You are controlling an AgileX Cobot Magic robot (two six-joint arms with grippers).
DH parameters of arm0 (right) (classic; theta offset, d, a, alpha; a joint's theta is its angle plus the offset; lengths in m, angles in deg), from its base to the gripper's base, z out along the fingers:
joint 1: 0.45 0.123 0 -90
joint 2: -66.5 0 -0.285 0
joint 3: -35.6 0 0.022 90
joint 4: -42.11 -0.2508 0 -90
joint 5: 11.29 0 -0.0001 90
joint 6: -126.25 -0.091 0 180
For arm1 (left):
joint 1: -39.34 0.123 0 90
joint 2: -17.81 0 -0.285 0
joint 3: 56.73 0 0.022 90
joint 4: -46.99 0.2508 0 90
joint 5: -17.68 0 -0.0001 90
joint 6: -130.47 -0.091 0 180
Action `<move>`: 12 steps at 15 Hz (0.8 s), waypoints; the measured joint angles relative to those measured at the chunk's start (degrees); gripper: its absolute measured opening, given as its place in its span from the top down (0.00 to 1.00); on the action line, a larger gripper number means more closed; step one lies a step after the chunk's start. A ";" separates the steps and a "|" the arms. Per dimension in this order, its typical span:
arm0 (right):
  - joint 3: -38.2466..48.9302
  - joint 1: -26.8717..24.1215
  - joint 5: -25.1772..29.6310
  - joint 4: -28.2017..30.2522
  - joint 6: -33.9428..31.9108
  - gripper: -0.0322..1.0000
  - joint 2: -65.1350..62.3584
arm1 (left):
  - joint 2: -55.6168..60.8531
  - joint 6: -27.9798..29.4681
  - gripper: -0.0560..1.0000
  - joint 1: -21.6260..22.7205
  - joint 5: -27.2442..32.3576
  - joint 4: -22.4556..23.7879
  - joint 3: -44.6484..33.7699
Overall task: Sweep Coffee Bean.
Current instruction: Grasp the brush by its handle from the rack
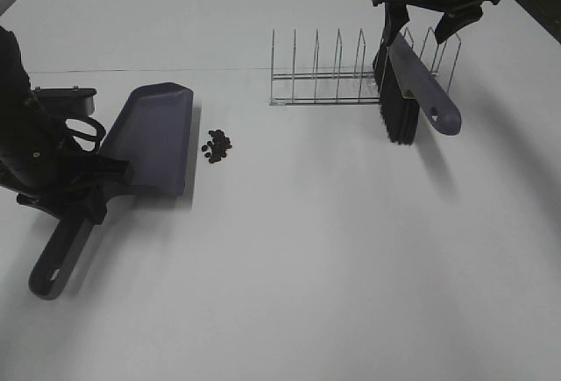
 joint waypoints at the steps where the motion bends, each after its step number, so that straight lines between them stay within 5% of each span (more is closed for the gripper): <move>1: -0.23 0.00 -0.34 -0.29 0.00 0.31 0.23 | 0.00 0.00 0.62 0.00 0.00 0.00 0.00; 12: -0.46 0.00 -0.92 -3.15 0.00 0.37 7.33 | 0.00 0.00 0.62 0.00 -0.29 0.06 0.00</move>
